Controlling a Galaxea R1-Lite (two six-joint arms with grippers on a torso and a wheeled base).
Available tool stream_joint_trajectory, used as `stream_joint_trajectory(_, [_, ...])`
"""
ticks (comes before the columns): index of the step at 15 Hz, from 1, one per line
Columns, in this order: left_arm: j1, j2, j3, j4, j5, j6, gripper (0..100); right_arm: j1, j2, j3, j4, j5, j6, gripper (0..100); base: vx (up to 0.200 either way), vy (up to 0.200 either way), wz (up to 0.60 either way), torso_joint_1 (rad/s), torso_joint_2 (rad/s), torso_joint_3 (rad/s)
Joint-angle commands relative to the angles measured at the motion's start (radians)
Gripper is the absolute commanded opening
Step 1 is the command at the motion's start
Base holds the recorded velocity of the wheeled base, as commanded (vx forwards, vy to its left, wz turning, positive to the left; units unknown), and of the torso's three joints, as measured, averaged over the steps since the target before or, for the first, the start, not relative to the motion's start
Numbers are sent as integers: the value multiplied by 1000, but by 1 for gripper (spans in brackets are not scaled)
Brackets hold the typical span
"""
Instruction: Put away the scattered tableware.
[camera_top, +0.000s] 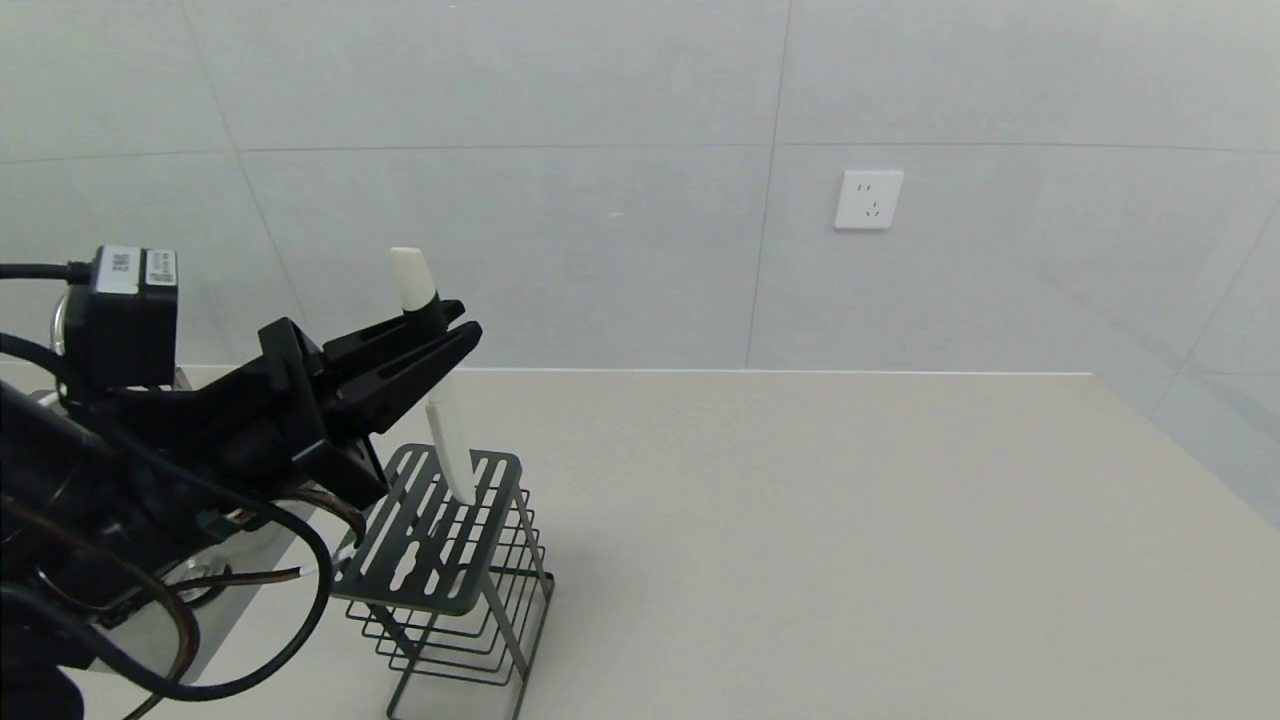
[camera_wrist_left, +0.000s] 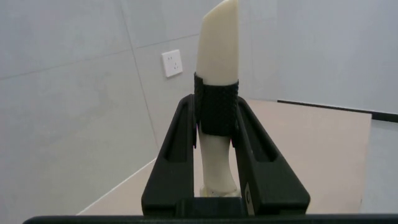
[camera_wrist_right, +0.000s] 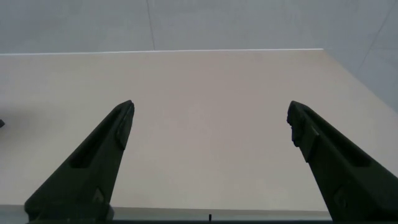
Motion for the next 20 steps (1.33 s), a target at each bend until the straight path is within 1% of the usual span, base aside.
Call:
stream_joint_trajectory(1, [3, 33, -1, -1, 0, 0, 0, 0, 3, 0, 1, 0, 0, 100, 0, 0, 0, 0, 0, 0])
stream_joint_trajectory(3, [-3, 38, -7, -1, 0, 0, 0, 0, 3, 0, 1, 0, 1, 100, 0, 0, 0, 0, 0, 0])
stream_joint_trajectory(6, [2, 53, -46, -1, 0, 1, 0, 0, 3, 0, 1, 0, 1, 100, 0, 0, 0, 0, 0, 0])
stream_joint_trajectory(20, [8, 106, -37, -1, 0, 1, 0, 0, 3, 0, 1, 0, 1, 100, 0, 0, 0, 0, 0, 0])
